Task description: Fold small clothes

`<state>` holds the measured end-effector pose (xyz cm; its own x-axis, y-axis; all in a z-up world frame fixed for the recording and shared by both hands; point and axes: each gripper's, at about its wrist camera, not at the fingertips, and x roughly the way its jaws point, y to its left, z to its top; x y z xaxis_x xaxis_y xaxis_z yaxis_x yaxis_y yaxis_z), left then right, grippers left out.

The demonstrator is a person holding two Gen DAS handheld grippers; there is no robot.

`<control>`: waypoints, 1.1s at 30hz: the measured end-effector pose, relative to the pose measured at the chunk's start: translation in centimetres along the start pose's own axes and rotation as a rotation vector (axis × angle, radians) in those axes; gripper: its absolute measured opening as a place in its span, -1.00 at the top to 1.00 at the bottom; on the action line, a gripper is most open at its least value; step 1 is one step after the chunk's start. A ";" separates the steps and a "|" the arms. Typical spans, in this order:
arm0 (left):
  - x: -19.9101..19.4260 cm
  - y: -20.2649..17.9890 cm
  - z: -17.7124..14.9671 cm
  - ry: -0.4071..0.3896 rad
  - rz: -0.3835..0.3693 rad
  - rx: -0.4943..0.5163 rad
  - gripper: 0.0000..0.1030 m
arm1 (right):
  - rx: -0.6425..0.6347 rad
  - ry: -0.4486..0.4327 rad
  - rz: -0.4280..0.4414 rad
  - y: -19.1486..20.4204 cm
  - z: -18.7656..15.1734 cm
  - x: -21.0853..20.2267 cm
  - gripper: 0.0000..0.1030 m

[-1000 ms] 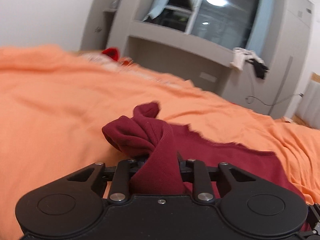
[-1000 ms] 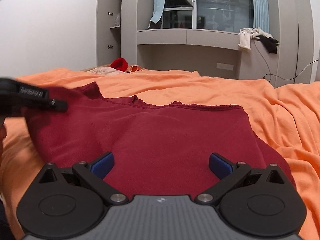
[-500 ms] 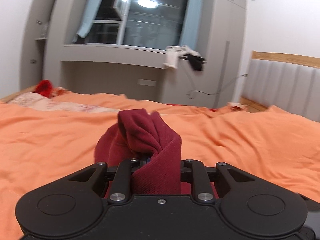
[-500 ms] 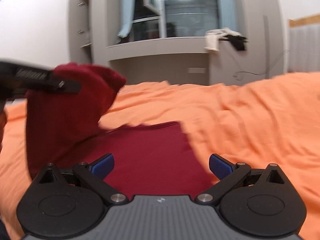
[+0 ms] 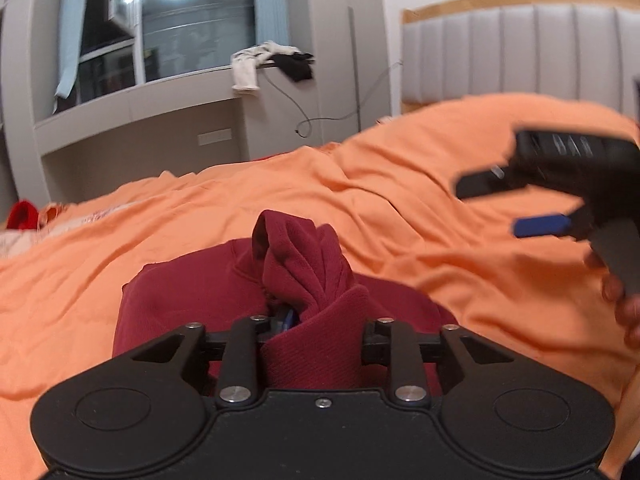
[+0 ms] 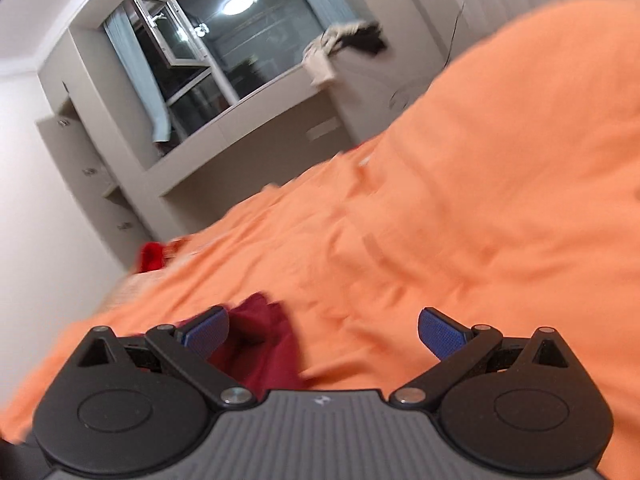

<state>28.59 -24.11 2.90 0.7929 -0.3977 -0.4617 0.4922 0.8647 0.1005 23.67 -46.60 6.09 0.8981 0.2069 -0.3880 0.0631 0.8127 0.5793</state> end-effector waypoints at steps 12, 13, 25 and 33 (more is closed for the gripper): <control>-4.2 -0.2 -0.8 -0.048 -0.061 0.134 -0.98 | 0.286 0.178 0.332 -1.0 0.0 6.7 -1.00; -4.7 -0.1 -0.9 -0.060 -0.062 0.140 -0.98 | 0.303 0.183 0.341 -1.0 0.1 7.5 -1.00; -3.9 1.3 -1.3 0.000 -0.002 0.158 -0.84 | 0.397 0.234 0.326 -0.6 1.1 16.5 -1.00; -3.0 0.4 -0.6 0.010 0.008 0.182 0.26 | 0.319 0.173 0.311 0.0 1.6 16.0 -0.43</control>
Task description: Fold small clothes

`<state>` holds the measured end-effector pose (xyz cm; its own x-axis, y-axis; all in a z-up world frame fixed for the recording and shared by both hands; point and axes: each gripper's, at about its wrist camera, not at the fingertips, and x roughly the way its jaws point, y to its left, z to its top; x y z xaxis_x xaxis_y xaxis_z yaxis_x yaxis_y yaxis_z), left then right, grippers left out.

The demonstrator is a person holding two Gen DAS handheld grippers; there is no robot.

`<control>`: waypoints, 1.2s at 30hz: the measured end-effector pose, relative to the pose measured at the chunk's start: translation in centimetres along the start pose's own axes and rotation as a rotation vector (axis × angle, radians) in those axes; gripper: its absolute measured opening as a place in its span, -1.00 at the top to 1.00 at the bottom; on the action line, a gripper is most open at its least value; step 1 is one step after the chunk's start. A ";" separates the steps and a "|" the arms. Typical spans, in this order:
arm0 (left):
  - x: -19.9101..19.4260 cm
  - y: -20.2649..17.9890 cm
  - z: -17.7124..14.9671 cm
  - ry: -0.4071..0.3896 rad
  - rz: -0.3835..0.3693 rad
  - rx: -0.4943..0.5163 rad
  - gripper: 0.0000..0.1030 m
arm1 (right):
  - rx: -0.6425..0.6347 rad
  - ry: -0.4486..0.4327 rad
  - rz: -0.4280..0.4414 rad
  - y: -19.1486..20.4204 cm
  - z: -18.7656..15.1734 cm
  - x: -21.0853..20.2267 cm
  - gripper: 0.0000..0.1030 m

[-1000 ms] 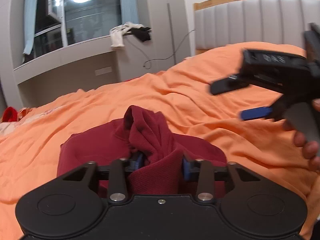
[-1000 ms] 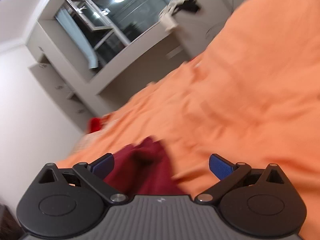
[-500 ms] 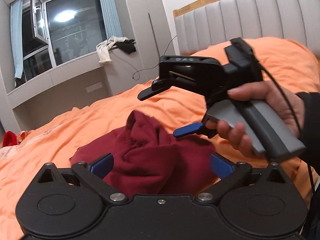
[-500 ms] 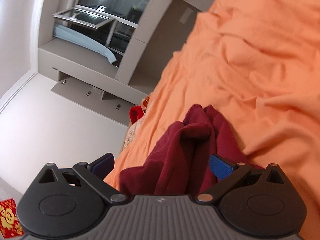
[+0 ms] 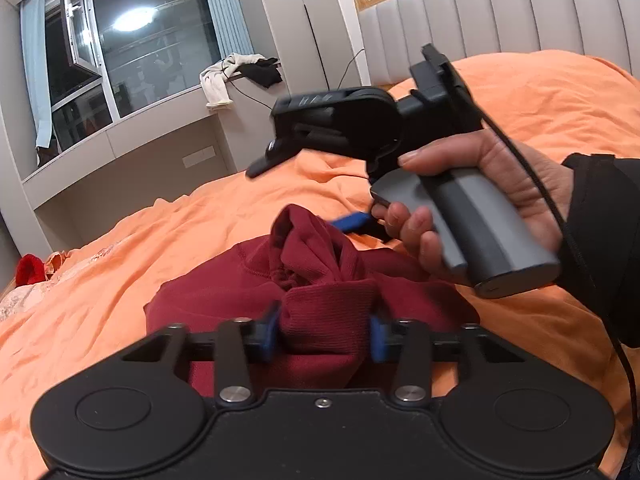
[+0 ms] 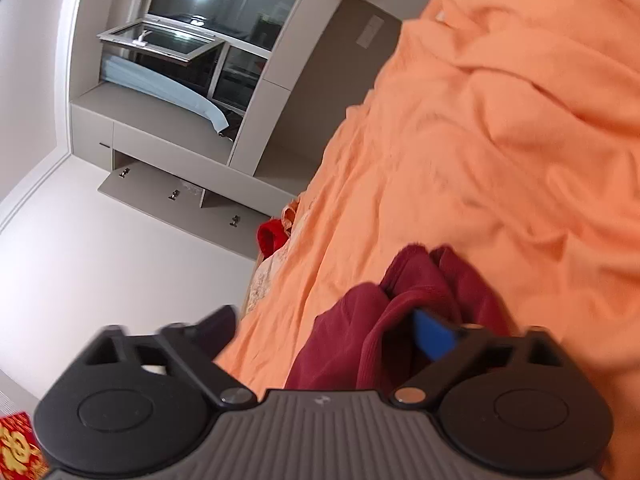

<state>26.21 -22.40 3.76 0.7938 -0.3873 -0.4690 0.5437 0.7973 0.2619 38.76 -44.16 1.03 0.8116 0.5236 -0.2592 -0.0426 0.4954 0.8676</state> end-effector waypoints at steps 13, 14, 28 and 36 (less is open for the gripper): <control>0.3 -3.6 0.6 -0.025 -0.007 0.121 0.42 | -0.286 -0.132 -0.111 3.3 0.1 -3.9 0.90; 0.5 -3.8 0.5 -0.018 -0.012 0.124 0.42 | -0.286 -0.117 -0.131 3.0 0.0 -3.9 0.89; -0.5 -4.3 0.2 -0.046 -0.010 0.128 0.44 | -0.330 -0.074 -0.256 2.5 -1.7 -3.4 0.91; 0.5 -5.1 -0.2 -0.024 -0.033 0.121 0.34 | -0.350 -0.100 -0.298 2.6 -1.7 -4.6 0.87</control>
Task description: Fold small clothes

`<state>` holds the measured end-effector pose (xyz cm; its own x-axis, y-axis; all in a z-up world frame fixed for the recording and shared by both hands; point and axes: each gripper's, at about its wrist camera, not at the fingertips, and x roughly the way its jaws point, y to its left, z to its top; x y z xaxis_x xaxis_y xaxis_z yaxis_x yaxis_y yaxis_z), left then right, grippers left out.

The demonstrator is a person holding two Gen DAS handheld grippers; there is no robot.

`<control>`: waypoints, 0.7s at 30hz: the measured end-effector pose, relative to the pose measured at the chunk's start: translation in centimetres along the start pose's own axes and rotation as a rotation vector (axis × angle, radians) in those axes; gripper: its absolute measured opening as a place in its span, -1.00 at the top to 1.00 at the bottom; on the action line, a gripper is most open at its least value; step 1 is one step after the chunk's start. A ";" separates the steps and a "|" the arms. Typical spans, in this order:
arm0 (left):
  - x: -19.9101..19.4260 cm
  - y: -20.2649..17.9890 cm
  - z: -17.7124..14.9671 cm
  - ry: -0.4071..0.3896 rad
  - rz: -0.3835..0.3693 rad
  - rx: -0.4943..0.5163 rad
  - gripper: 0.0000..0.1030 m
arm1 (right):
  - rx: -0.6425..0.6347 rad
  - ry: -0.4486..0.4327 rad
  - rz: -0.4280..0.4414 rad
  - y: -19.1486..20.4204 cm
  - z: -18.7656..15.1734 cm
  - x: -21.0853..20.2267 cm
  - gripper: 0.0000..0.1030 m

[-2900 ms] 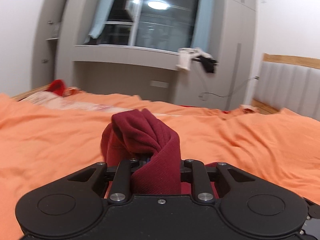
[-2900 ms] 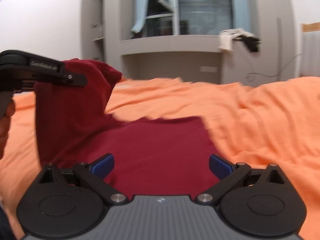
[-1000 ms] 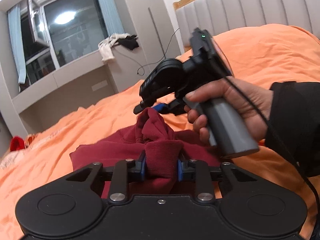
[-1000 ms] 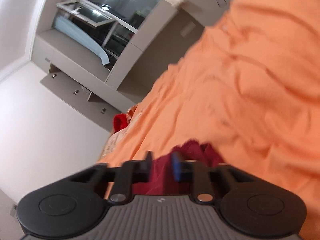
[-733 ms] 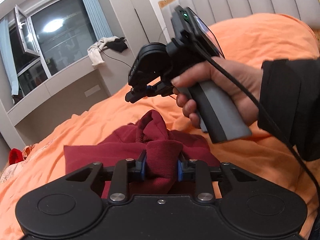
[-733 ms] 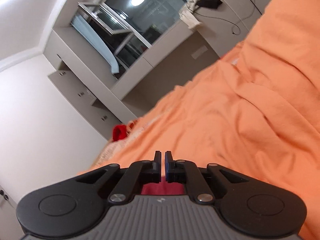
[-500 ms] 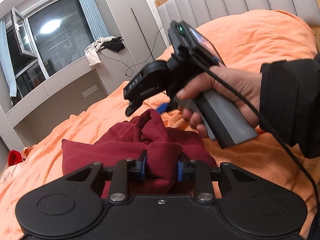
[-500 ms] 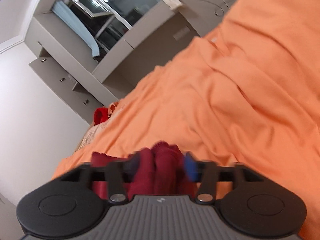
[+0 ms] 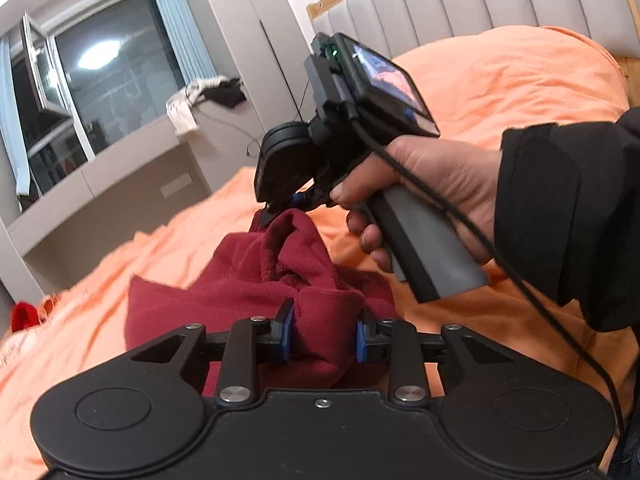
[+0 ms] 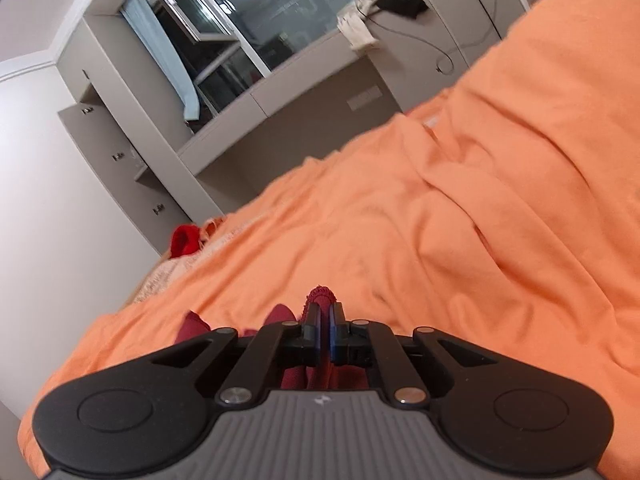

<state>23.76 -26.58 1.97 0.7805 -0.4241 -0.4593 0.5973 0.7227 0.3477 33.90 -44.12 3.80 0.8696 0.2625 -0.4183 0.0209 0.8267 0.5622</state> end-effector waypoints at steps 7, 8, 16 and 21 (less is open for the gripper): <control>-0.8 1.9 0.1 0.005 -0.090 -0.102 -0.51 | 0.103 -0.014 0.030 -1.9 0.3 -1.8 -0.14; -0.9 2.3 0.2 0.010 -0.111 -0.123 -0.66 | 0.113 -0.019 0.038 -2.1 0.6 -2.1 -0.15; -3.8 5.8 0.1 -0.052 -0.089 -0.238 -0.99 | 0.090 -0.040 0.156 -0.9 1.1 -3.2 -0.59; -4.4 10.0 -1.4 -0.076 0.030 -0.336 -0.99 | -0.024 -0.004 0.125 0.9 0.3 -2.2 -0.31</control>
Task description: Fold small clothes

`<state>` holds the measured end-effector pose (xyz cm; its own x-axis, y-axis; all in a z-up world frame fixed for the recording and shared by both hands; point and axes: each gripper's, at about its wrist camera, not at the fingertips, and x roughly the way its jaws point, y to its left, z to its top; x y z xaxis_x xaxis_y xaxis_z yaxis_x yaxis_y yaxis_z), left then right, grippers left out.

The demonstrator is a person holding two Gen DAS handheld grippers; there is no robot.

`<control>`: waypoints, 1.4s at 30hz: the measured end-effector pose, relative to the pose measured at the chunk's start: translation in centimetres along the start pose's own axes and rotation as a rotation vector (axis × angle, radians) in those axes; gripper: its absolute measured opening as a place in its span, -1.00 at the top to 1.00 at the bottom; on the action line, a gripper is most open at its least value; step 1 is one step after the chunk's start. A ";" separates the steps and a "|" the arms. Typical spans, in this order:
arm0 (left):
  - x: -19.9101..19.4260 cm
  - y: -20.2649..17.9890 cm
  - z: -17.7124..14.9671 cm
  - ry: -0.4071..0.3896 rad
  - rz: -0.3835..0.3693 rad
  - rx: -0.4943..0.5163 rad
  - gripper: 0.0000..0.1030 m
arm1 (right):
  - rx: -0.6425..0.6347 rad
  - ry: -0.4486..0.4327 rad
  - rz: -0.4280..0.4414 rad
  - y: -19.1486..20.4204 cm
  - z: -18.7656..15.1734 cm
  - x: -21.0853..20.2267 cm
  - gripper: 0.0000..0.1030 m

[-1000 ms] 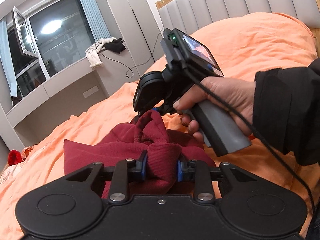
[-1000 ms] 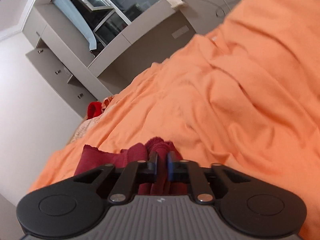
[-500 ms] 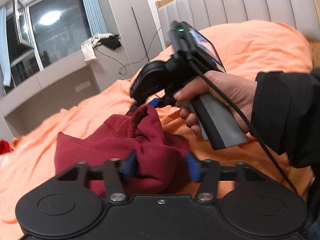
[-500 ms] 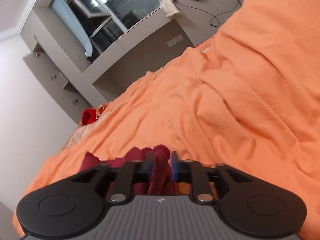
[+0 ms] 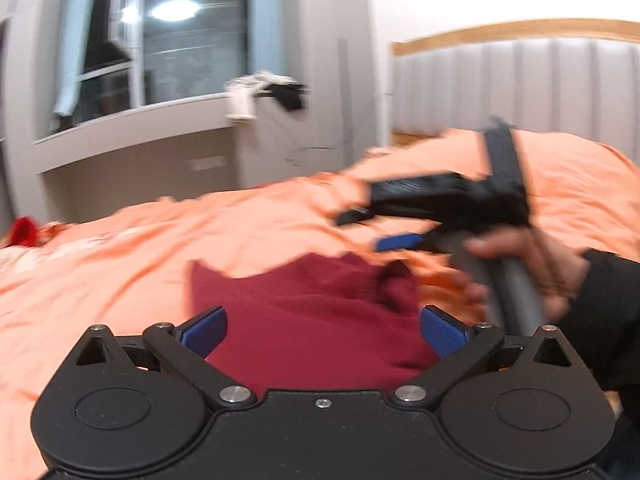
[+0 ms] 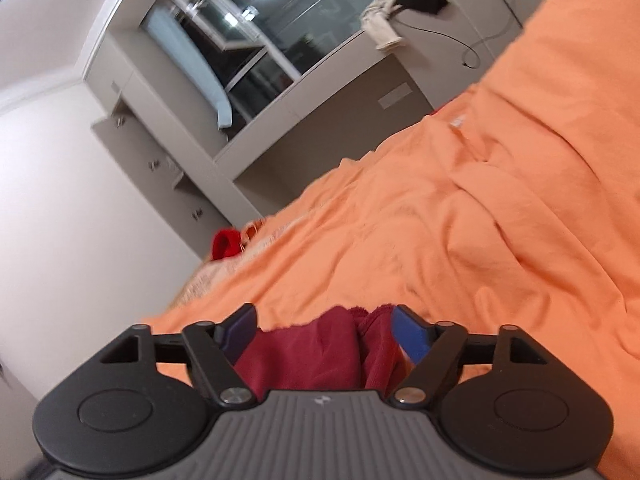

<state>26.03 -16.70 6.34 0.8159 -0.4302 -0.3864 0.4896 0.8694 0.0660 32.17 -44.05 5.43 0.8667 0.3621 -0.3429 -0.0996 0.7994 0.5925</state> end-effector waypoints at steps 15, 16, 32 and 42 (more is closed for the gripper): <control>5.9 11.1 -6.5 0.175 -0.064 -0.469 -0.99 | -0.127 -0.010 -0.172 0.8 -2.4 -0.5 0.89; 6.0 11.5 -6.8 0.182 -0.076 -0.500 -0.99 | -0.120 -0.013 -0.173 0.7 -2.4 -0.9 0.89; 4.9 11.5 -8.2 0.135 -0.080 -0.467 -0.99 | -0.051 -0.001 -0.150 0.2 -4.1 -4.4 -0.81; 4.2 10.9 -8.8 0.096 -0.050 -0.478 -0.99 | -0.237 0.084 -0.095 4.9 -8.2 -7.5 -1.00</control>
<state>32.13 -6.92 -2.67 0.7517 -0.4696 -0.4631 0.3134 0.8721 -0.3757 21.14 -38.89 4.95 0.8349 0.3108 -0.4543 -0.1397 0.9180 0.3712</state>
